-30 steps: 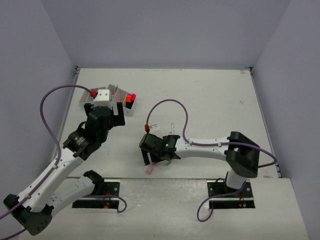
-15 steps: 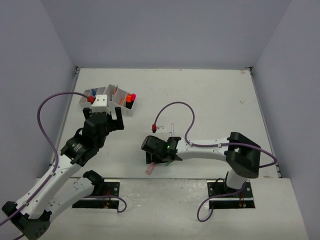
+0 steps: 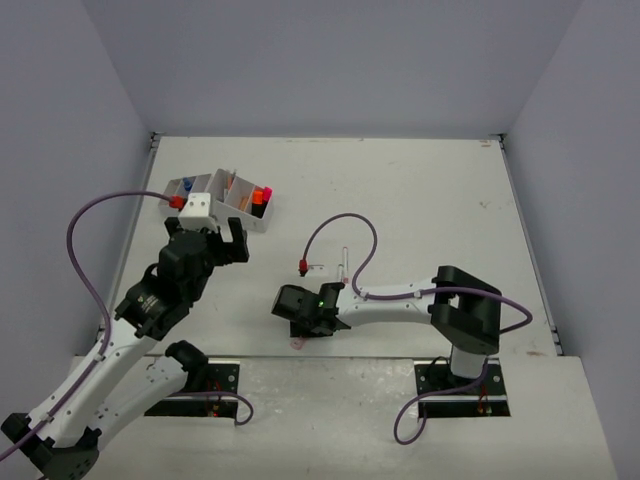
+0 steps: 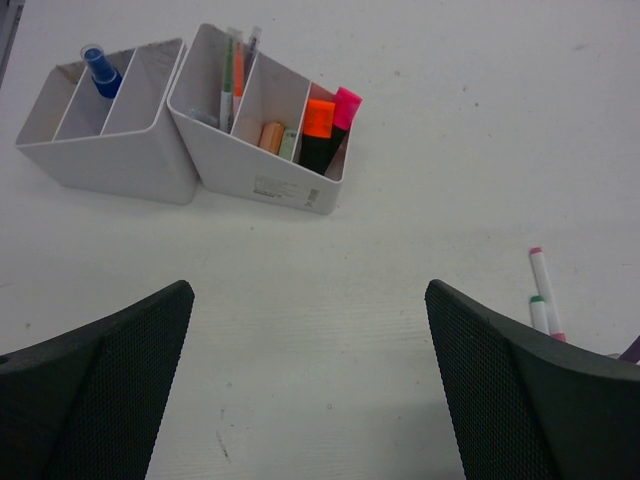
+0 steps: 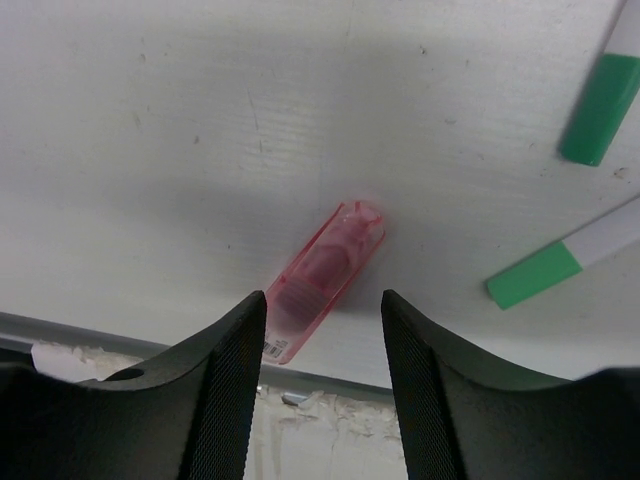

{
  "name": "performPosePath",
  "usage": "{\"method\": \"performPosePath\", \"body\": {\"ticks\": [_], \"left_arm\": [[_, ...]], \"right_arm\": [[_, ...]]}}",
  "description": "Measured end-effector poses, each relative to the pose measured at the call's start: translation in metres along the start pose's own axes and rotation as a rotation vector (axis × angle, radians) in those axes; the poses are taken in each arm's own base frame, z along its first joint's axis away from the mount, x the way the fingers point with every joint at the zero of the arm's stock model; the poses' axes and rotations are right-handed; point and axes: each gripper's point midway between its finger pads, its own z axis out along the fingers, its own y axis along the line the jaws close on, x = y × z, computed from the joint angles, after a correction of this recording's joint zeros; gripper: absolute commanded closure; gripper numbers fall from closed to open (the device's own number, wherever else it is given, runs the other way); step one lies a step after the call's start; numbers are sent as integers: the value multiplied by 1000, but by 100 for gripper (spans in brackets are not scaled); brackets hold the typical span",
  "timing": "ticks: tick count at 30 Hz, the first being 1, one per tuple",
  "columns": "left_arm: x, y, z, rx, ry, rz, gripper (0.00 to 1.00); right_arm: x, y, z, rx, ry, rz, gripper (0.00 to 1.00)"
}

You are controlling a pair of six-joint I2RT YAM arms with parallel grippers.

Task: Sort the stationery into containers
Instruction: Pick up the pen from the corner of the board.

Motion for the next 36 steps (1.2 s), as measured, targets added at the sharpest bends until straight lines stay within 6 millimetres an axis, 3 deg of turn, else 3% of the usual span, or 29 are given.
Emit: {"method": "performPosePath", "body": {"ticks": [8,10,12,15,22,26,30,36], "left_arm": [[-6,0,-6,15,-26,-15,0],[-8,0,-7,18,-33,-19,0],[-9,1,-9,19,-39,-22,0],[-9,0,-9,21,-40,-24,0],[-4,-5,-5,34,-13,-30,0],[2,-12,-1,55,15,-57,0],[7,-30,4,122,50,-112,0],[7,-77,4,346,62,-224,0]], "right_arm": [[9,4,11,36,26,10,56],[9,6,11,32,32,12,66],[10,6,12,31,35,13,87],[8,7,13,28,33,25,100],[0,10,17,-22,8,31,100],[-5,3,13,-81,-28,-59,100],[-23,-1,-7,-172,-119,-196,100],[-83,18,-78,-384,-362,-280,100]]}}
